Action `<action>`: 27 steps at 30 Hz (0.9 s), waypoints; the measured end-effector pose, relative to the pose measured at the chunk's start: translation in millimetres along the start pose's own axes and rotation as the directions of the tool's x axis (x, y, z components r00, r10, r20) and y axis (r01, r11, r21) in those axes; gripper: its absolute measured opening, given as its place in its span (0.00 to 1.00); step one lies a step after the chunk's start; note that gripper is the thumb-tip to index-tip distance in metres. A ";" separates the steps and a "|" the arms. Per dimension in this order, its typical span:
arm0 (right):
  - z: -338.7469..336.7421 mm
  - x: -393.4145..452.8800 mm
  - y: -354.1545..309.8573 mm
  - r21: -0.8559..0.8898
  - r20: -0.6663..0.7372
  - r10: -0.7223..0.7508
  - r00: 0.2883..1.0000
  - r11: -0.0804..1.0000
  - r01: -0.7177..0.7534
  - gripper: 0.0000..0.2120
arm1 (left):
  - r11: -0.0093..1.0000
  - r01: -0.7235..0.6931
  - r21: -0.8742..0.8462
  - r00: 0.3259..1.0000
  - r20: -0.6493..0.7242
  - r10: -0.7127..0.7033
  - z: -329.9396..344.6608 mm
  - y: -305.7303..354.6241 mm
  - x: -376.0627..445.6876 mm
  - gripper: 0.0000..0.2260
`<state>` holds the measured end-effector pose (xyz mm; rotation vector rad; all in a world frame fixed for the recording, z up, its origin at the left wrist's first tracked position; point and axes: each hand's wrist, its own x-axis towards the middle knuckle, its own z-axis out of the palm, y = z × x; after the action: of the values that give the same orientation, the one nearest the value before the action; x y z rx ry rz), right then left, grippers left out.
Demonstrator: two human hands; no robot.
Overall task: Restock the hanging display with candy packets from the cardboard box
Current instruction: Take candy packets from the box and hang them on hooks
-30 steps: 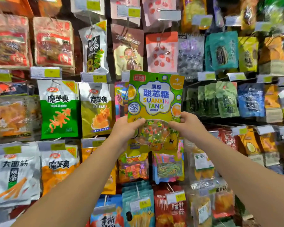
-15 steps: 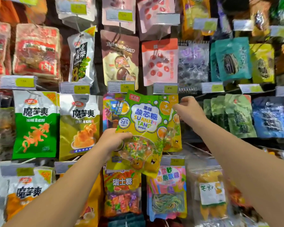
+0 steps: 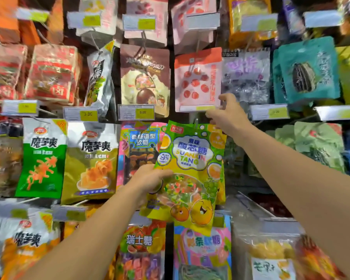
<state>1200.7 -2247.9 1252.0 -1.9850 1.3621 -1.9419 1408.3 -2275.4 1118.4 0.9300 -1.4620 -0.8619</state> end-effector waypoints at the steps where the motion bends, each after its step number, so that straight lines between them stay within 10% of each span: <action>1: -3.6 3.2 -0.5 0.045 0.009 -0.009 1.000 0.999 0.009 0.30 | 1.000 -0.004 -0.010 1.000 -0.014 0.004 4.2 -0.9 1.1 0.03; 9: -14.2 19.1 -1.5 0.157 0.070 -0.082 0.994 0.985 0.070 0.17 | 0.967 -0.021 -0.255 0.996 -0.089 -0.002 33.0 15.3 0.8 0.03; 27: -13.7 19.4 10.5 0.268 0.068 -0.140 0.988 0.956 0.117 0.21 | 0.984 0.014 -0.177 0.993 -0.113 -0.034 50.2 14.2 6.8 0.12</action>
<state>1180.3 -2258.7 1264.0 -2.0448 0.9194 -1.9428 1357.0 -2275.3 1129.7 0.8521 -1.2558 -0.9240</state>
